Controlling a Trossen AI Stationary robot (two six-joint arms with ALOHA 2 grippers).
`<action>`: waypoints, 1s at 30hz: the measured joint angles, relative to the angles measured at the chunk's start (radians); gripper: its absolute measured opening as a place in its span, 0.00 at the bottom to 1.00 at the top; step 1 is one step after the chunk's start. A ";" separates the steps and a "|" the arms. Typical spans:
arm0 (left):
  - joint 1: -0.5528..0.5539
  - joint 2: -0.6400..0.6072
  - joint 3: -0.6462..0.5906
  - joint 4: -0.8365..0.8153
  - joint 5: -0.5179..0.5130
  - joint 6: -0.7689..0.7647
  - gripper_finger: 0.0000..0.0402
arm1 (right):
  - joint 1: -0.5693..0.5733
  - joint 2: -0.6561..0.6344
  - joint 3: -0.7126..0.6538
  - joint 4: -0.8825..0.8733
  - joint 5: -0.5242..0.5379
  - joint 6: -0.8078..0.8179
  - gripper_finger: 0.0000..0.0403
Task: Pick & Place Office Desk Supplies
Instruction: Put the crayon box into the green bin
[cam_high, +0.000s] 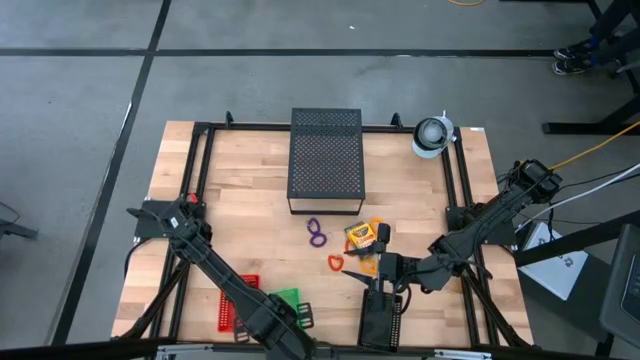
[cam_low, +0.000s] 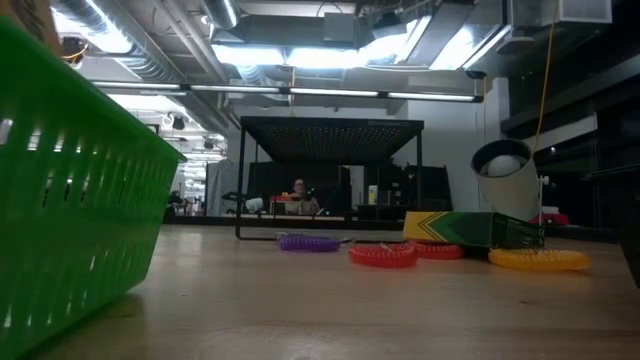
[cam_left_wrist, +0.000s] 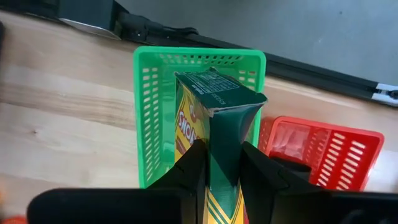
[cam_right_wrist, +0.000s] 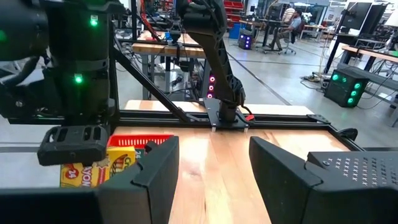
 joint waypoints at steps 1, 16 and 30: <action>0.000 0.000 0.000 0.000 0.001 -0.002 0.16 | 0.000 0.000 0.000 -0.003 0.000 0.006 0.49; 0.033 0.000 0.000 0.018 0.041 -0.041 0.16 | 0.000 0.000 0.000 -0.026 -0.002 0.049 0.49; 0.040 0.003 -0.126 0.023 -0.014 0.006 0.16 | 0.000 0.000 0.000 -0.032 -0.052 0.058 0.49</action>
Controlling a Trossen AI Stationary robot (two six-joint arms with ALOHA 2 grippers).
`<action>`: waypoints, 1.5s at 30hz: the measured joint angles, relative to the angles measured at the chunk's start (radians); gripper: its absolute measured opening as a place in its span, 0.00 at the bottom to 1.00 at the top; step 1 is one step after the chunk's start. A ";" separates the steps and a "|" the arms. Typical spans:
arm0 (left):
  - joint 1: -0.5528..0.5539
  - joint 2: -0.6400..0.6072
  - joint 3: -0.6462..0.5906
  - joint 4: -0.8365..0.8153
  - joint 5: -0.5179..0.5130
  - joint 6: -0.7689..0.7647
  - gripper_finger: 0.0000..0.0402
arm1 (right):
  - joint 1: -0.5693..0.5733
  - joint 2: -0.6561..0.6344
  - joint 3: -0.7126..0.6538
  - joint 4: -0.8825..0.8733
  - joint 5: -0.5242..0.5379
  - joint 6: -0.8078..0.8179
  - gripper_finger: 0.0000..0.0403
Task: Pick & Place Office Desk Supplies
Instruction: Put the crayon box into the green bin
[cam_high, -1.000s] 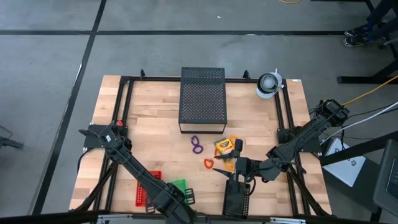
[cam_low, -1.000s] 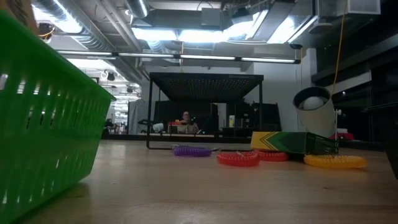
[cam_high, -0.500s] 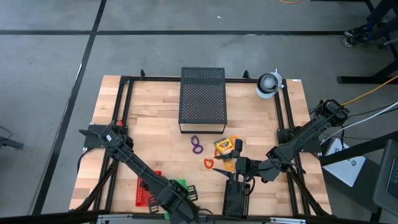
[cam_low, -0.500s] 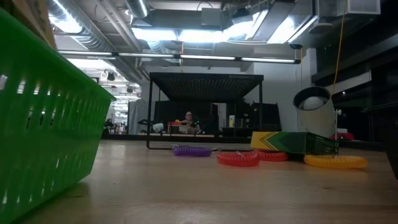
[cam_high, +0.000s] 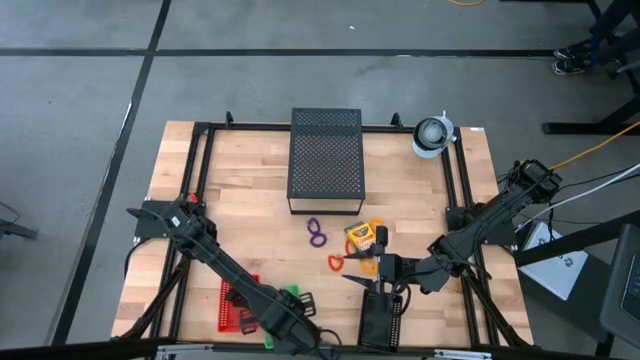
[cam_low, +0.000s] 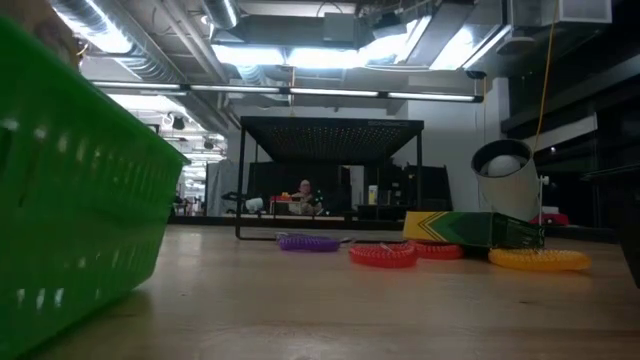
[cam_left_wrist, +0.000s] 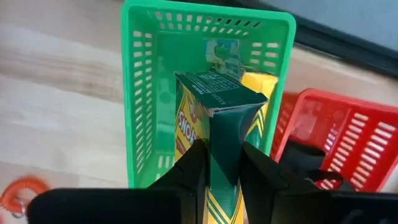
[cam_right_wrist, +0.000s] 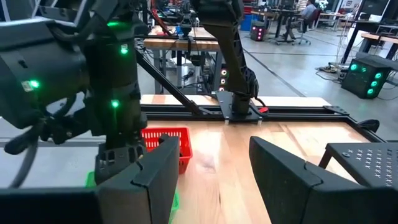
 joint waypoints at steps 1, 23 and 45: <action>0.000 0.000 -0.003 0.000 0.000 0.000 0.16 | 0.000 0.000 0.000 0.000 0.000 0.000 0.49; 0.027 0.016 -0.003 -0.005 0.069 0.013 0.16 | 0.000 0.000 0.000 -0.032 0.003 0.027 0.49; 0.027 0.070 0.001 -0.038 0.026 -0.060 0.34 | 0.000 0.000 0.000 -0.044 0.001 0.044 0.49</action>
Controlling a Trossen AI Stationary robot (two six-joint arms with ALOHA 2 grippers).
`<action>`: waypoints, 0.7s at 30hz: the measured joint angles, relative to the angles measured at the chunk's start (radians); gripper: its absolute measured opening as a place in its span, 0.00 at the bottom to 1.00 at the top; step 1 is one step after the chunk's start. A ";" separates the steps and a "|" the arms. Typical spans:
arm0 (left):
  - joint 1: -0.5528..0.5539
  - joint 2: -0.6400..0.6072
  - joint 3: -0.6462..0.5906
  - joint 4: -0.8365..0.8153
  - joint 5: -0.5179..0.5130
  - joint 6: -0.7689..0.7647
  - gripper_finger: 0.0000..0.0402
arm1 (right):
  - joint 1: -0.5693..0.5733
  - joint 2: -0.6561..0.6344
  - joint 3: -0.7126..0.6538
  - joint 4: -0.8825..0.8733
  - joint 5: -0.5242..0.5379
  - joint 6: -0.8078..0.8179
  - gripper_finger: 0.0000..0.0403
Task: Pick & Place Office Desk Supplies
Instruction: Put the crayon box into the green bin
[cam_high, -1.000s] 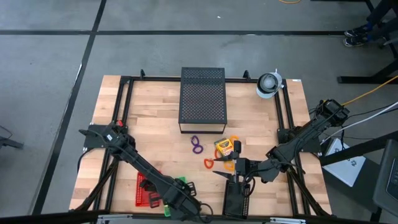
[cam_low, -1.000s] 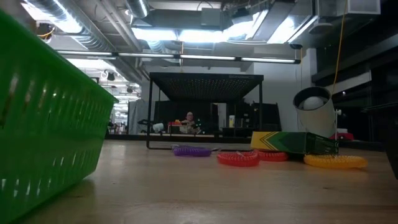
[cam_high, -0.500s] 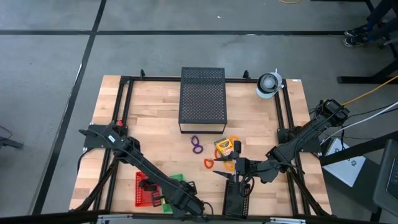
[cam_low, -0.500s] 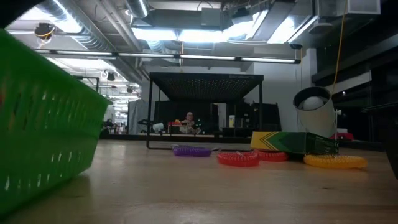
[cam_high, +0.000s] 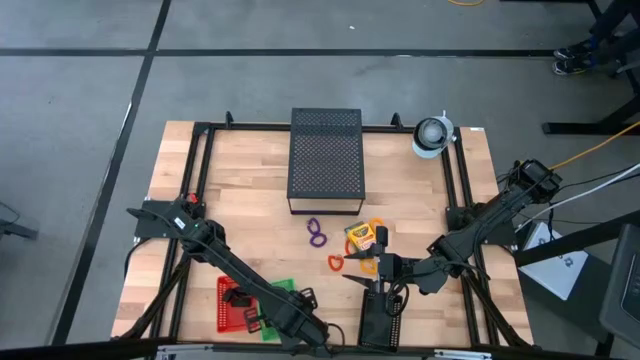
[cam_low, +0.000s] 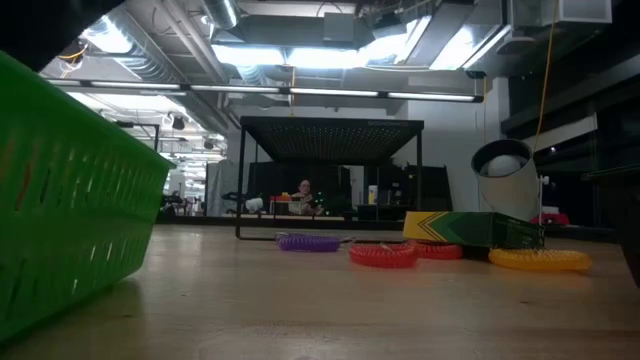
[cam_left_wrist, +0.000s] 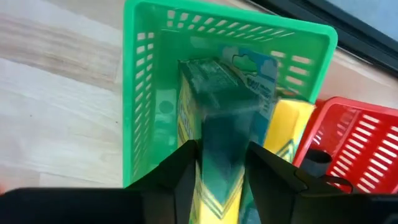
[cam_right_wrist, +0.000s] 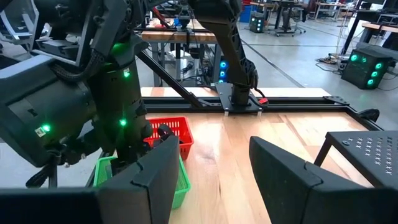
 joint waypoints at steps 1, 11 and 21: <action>0.000 0.000 0.006 -0.006 0.000 -0.005 0.35 | 0.000 0.000 0.000 0.001 -0.001 0.000 0.49; -0.014 0.000 0.090 -0.032 0.001 -0.033 0.41 | 0.000 0.000 0.000 0.001 -0.001 0.000 0.49; -0.035 -0.050 0.149 -0.021 -0.162 -0.036 0.39 | 0.000 0.000 0.000 0.001 -0.001 0.017 0.49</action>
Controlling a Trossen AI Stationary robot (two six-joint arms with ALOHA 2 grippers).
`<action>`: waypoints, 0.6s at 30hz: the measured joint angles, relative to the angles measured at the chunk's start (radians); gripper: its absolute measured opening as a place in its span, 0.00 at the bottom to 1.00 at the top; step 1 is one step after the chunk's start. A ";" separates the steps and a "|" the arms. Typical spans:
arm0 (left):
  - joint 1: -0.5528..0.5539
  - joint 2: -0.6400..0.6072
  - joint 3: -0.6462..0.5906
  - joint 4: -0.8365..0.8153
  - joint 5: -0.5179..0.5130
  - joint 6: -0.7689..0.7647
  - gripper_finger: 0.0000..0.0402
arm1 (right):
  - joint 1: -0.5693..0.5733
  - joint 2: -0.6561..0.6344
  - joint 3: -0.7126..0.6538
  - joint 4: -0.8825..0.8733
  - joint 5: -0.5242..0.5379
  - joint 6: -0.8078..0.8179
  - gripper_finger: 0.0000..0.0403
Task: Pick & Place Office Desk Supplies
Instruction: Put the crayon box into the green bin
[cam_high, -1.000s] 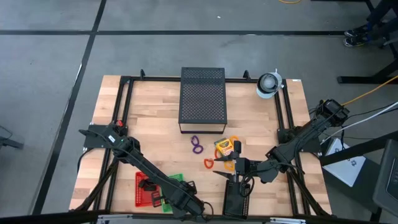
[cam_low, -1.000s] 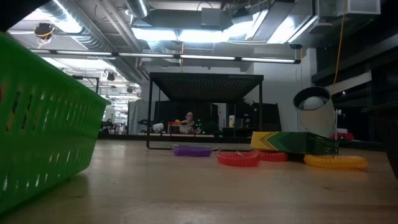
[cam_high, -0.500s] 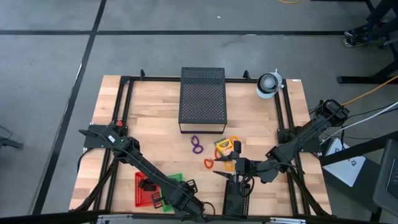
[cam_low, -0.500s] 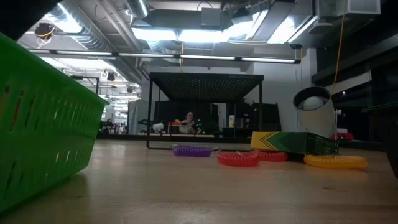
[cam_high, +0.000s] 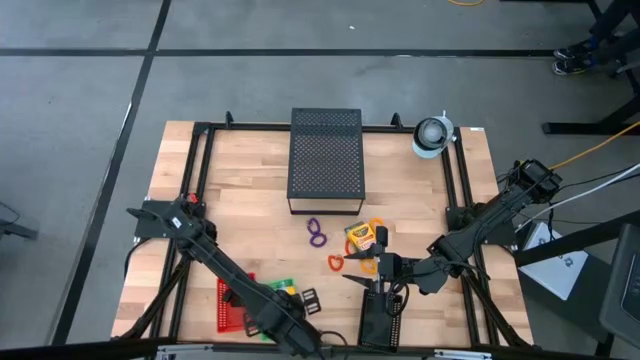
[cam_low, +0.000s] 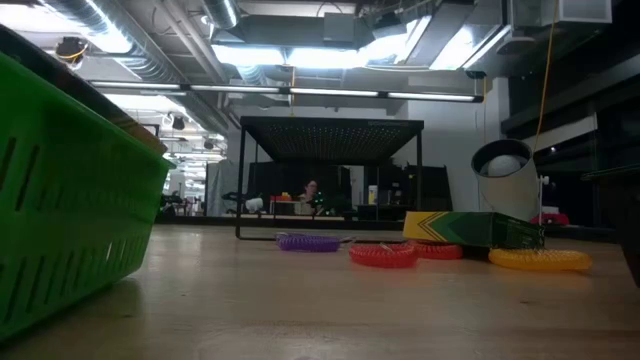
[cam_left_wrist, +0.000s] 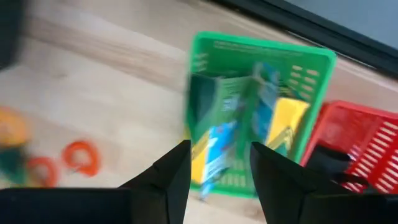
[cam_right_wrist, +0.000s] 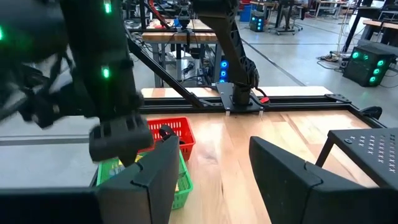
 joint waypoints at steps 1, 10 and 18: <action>-0.001 -0.008 0.004 0.010 -0.018 -0.011 0.39 | 0.000 0.000 0.000 0.000 0.000 0.002 0.49; -0.009 -0.097 0.005 0.065 -0.195 -0.071 0.37 | 0.000 0.000 0.000 0.000 0.000 0.008 0.49; 0.019 -0.225 0.005 0.114 -0.222 -0.232 0.37 | 0.000 0.000 0.000 0.005 0.002 0.009 0.49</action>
